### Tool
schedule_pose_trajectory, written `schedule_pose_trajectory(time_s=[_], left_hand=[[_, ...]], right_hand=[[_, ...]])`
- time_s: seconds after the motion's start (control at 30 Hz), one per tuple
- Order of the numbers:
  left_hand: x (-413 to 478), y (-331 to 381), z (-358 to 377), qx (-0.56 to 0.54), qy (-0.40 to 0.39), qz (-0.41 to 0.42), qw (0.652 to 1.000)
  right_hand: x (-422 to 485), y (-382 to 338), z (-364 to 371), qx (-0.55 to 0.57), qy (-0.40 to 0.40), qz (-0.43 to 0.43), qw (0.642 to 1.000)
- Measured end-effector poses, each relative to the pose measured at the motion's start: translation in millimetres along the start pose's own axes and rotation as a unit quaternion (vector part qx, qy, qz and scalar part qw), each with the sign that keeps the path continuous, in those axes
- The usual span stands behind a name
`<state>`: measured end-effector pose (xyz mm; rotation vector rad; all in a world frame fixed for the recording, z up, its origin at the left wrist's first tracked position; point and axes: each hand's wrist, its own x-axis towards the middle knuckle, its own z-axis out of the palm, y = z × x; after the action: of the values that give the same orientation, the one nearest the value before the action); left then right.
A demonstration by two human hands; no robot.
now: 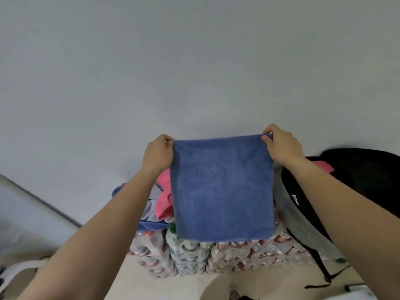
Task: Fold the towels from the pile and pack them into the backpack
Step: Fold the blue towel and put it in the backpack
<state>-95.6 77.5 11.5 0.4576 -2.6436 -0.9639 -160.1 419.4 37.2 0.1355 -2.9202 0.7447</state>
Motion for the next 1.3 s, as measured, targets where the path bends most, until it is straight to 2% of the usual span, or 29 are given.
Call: schedule_pose_trajectory(time_s=[0.07,0.17,0.3,0.47,0.67,0.83,1.13,1.3], left_hand=[[2,-9,25,0.034,-0.030,-0.034,0.998],[7,-20,57,0.067,-0.040,-0.077,0.994],[13,-21,80,-0.052,-0.034,-0.127,0.990],[-10,-24,84,-0.103,-0.017,-0.145,0.984],[-72,-48,89,-0.040,-0.045,-0.116,0.991],[-114,-49,97,0.055,-0.057,-0.054,0.995],[-151,-65,117,0.075,-0.073,-0.007,0.994],[-163,-73,124,0.094,-0.089,-0.010,0.992]], right_hand=[[8,18,24,-0.024,-0.029,-0.001,0.999],[22,35,56,0.060,-0.067,0.023,0.996],[38,46,82,0.191,-0.088,0.075,0.975],[29,64,90,0.223,-0.060,0.091,0.969],[-17,78,92,0.075,-0.072,0.033,0.994],[-59,92,106,0.055,-0.113,0.044,0.991],[-97,106,125,-0.056,-0.151,0.013,0.987],[-107,110,132,-0.082,-0.155,-0.006,0.984]])
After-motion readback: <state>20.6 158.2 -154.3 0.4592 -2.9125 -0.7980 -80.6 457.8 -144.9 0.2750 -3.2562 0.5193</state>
